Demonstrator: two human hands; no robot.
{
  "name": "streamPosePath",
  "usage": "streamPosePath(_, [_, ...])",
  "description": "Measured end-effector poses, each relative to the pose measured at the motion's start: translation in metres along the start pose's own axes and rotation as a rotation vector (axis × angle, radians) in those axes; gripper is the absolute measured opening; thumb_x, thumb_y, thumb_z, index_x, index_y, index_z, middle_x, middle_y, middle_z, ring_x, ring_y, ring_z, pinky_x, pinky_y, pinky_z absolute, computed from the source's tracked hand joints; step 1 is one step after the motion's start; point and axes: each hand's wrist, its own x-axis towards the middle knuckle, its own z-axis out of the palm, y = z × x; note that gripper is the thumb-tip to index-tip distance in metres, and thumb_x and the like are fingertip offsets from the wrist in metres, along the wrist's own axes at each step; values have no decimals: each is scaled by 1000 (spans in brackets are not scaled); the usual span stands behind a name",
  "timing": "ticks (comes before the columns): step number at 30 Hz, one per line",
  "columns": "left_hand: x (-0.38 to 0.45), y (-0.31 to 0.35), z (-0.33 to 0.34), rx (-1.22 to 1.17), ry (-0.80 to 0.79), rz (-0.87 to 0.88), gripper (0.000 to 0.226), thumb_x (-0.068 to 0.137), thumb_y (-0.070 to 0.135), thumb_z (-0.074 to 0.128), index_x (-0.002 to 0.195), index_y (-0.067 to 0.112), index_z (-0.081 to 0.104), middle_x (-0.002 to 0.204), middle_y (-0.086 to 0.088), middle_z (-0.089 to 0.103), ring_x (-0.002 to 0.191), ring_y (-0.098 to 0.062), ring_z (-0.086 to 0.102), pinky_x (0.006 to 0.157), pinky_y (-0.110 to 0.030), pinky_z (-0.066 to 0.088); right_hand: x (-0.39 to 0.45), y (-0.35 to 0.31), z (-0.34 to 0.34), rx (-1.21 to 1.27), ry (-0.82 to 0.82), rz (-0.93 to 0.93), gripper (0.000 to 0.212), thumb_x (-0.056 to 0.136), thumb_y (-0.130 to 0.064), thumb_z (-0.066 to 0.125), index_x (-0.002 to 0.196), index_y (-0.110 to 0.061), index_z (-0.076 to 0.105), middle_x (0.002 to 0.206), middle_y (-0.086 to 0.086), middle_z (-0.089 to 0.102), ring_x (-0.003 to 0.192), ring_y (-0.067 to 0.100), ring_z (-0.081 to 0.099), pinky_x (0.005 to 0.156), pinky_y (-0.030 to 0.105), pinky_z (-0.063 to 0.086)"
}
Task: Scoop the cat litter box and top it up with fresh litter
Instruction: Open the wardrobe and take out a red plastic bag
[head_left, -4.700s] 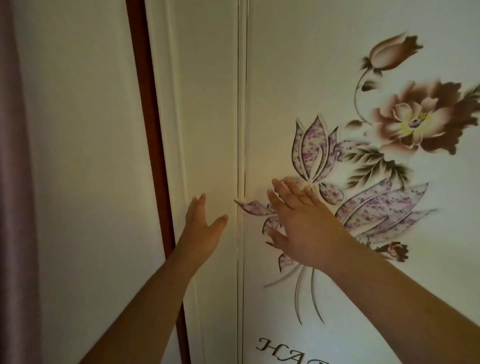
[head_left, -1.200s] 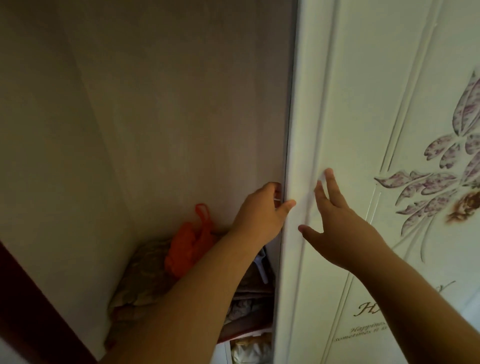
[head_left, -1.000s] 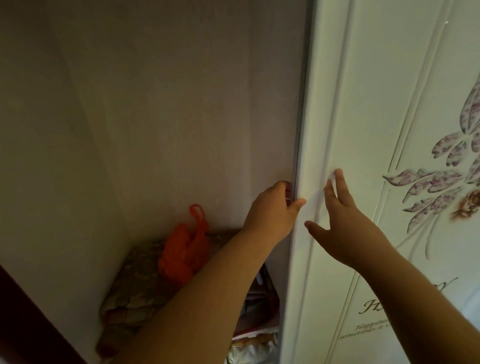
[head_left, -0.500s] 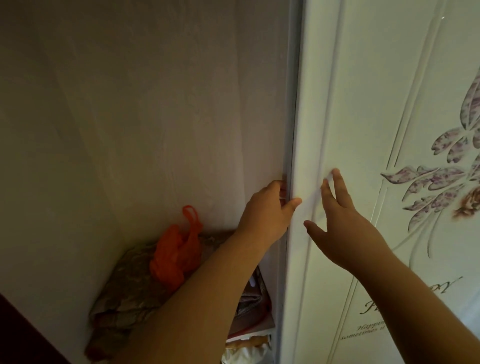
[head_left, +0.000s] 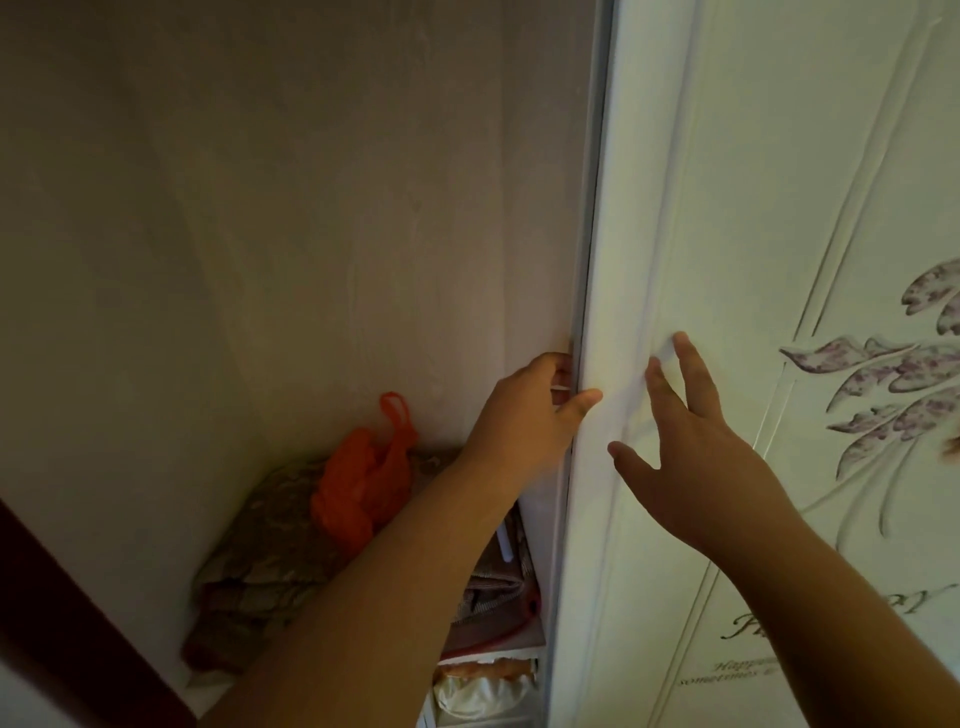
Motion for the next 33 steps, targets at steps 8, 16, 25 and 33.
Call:
streamPosePath(8, [8, -10, 12, -48, -11, 49, 56, 95, 53, 62, 139, 20, 51, 133, 2, 64, 115, -13, 63, 100, -33, 53, 6, 3, 5, 145, 245, 32, 51, 89, -41, 70, 128, -16, 48, 126, 4, 48, 81, 20, 63, 65, 32, 52])
streamPosePath(16, [19, -60, 3, -117, -58, 153, 39, 94, 25, 65, 132, 27, 57, 127, 9, 64, 116, -6, 60, 99, -34, 52, 23, -55, 17, 307, 125, -117, 31, 95, -38, 60, 125, -33, 55, 102, -12, 68, 80, 7, 66, 71, 25, 53])
streamPosePath(25, [17, -201, -71, 48, -52, -148, 40, 97, 32, 63, 136, 33, 55, 137, 13, 57, 123, -4, 55, 103, -30, 49, 80, -117, 94, 236, -107, -141, 60, 95, -38, 63, 150, -30, 42, 143, -1, 53, 120, 18, 61, 85, 24, 42])
streamPosePath(33, [18, -282, -129, 109, -64, -311, 42, 97, 30, 63, 138, 32, 55, 142, 6, 53, 128, -11, 53, 106, -31, 45, 116, -161, 162, 180, -299, -129, 57, 93, -35, 66, 145, -21, 48, 144, 4, 48, 125, 25, 56, 97, 27, 43])
